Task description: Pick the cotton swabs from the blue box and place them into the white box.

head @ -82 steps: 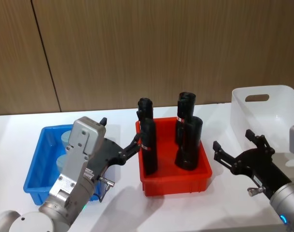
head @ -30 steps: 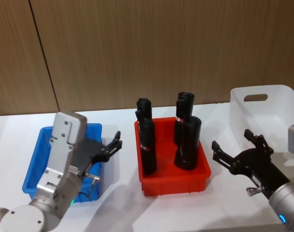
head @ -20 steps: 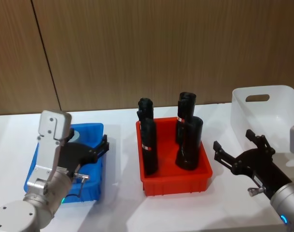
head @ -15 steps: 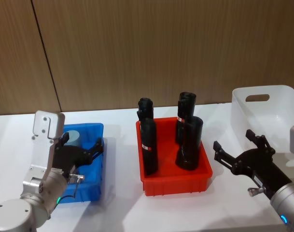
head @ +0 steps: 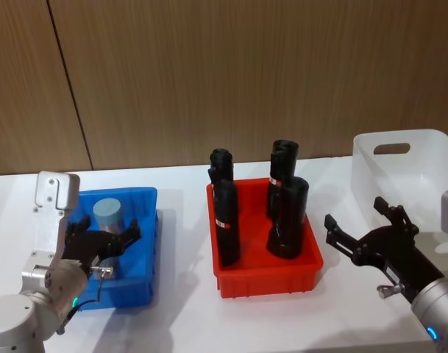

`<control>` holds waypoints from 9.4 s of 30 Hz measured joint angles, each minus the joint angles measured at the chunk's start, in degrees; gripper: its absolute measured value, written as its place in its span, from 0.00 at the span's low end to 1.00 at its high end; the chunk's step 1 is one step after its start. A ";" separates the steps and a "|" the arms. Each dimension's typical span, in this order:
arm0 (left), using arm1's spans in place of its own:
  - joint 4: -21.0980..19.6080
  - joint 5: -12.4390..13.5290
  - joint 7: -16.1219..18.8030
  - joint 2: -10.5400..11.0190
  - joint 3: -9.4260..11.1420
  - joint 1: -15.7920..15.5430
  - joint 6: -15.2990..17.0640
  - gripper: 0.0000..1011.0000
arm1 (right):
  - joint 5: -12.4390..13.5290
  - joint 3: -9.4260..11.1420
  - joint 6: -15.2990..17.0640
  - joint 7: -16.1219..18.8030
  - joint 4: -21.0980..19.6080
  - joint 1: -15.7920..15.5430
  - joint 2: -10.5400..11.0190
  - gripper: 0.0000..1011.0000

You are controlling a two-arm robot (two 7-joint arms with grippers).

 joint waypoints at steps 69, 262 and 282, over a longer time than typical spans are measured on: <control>13.60 2.96 -8.64 -1.58 -1.70 -4.30 -1.84 0.66 | 0.00 0.00 0.00 0.00 0.00 0.00 0.00 0.99; 11.77 3.01 -47.67 -9.24 1.66 -24.76 16.36 0.88 | -0.47 -3.34 19.51 21.80 18.68 25.81 -9.43 0.64; 11.77 3.02 -47.72 -9.24 1.65 -24.76 16.35 0.99 | 0.37 -3.38 18.51 20.93 19.20 25.69 -9.05 0.64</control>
